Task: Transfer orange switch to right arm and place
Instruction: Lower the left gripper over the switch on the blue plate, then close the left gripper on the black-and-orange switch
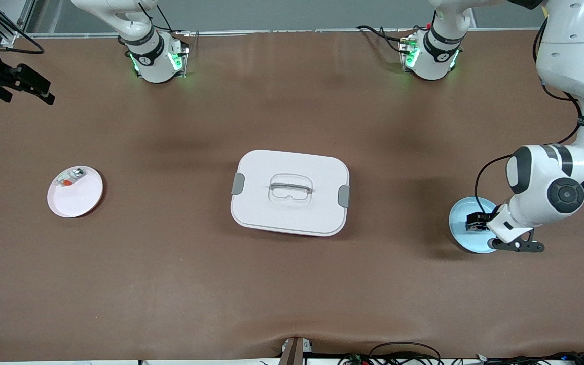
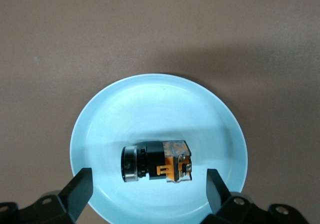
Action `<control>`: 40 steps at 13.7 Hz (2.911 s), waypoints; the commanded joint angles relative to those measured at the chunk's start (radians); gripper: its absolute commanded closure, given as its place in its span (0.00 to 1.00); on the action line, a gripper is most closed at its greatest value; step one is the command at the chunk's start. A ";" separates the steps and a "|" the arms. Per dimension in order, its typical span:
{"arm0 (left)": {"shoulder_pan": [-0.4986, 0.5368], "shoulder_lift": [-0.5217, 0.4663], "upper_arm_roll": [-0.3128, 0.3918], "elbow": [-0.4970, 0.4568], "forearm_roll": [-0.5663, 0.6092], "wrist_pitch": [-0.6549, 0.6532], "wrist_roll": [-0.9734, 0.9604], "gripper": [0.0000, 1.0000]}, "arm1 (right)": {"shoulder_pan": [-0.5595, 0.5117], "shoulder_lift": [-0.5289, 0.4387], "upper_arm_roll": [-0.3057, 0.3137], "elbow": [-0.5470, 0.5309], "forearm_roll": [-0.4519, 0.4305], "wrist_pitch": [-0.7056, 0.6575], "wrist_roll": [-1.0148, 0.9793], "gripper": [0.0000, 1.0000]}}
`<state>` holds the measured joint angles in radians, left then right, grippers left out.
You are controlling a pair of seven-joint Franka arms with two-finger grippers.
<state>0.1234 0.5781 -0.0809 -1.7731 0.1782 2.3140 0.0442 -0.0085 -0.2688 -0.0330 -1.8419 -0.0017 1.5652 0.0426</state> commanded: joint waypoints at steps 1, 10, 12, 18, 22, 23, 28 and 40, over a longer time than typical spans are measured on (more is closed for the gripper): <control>0.001 0.009 0.000 -0.012 0.029 0.015 -0.014 0.00 | -0.005 0.005 0.008 0.015 0.012 0.033 -0.010 0.00; -0.001 0.054 -0.002 -0.009 0.086 0.038 -0.015 0.00 | -0.001 0.000 0.015 0.015 0.012 0.047 -0.066 0.00; -0.001 0.063 -0.002 -0.009 0.084 0.045 -0.017 0.00 | 0.004 0.000 0.015 0.021 0.012 0.041 -0.063 0.00; -0.001 0.089 -0.002 0.000 0.078 0.081 -0.037 0.00 | 0.008 0.123 0.018 0.220 0.014 -0.059 -0.053 0.00; -0.002 0.089 -0.002 0.000 0.078 0.081 -0.046 0.14 | 0.016 0.125 0.018 0.216 0.014 -0.077 -0.030 0.00; -0.001 0.088 -0.002 0.000 0.078 0.081 -0.047 0.33 | 0.019 0.125 0.016 0.216 0.014 -0.076 -0.029 0.00; 0.001 0.081 -0.002 0.000 0.075 0.077 -0.046 0.72 | 0.022 0.123 0.016 0.207 0.014 -0.080 -0.027 0.00; 0.004 0.039 -0.005 0.017 0.070 0.064 -0.040 0.71 | 0.019 0.123 0.016 0.207 0.014 -0.080 -0.009 0.00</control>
<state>0.1261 0.6497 -0.0810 -1.7487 0.2385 2.3896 0.0178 0.0082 -0.1522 -0.0154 -1.6525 0.0001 1.5004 0.0130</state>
